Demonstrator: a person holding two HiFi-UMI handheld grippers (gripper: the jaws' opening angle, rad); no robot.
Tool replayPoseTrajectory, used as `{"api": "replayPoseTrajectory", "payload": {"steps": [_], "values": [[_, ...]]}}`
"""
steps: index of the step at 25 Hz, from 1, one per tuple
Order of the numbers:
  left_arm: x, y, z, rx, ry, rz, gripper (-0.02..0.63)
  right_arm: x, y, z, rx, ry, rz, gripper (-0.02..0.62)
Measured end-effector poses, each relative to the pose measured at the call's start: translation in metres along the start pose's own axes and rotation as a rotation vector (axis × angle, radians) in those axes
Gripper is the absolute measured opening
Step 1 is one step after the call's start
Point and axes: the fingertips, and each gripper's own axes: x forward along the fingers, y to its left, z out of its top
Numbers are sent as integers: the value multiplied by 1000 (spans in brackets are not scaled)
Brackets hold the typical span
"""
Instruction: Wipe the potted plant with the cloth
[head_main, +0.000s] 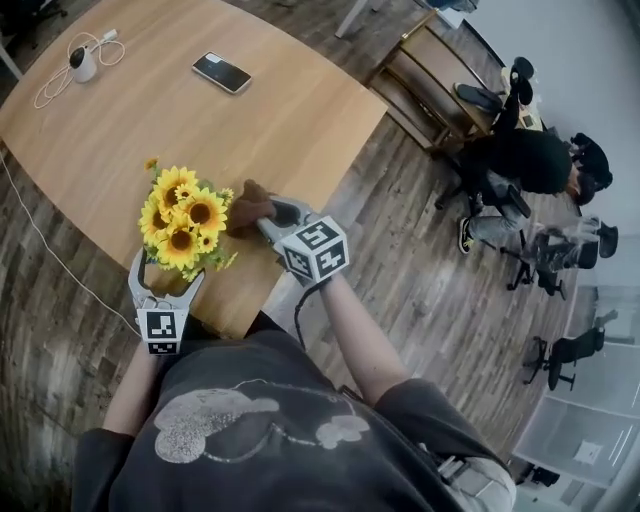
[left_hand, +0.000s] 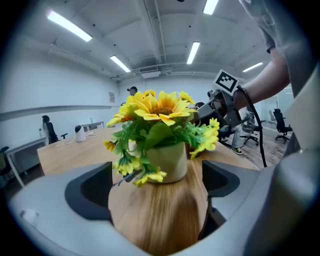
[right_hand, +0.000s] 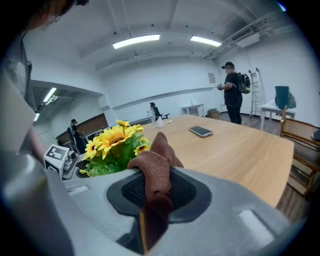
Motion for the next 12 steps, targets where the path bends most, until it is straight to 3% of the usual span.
{"api": "replayPoseTrajectory", "payload": {"steps": [5,12], "values": [[19,9,23,-24,-29,64,603,48,1,5,-43,66,126,75],[43,-3,32,37,-27,0,603,93,24,4,-183,129,307,75]]}}
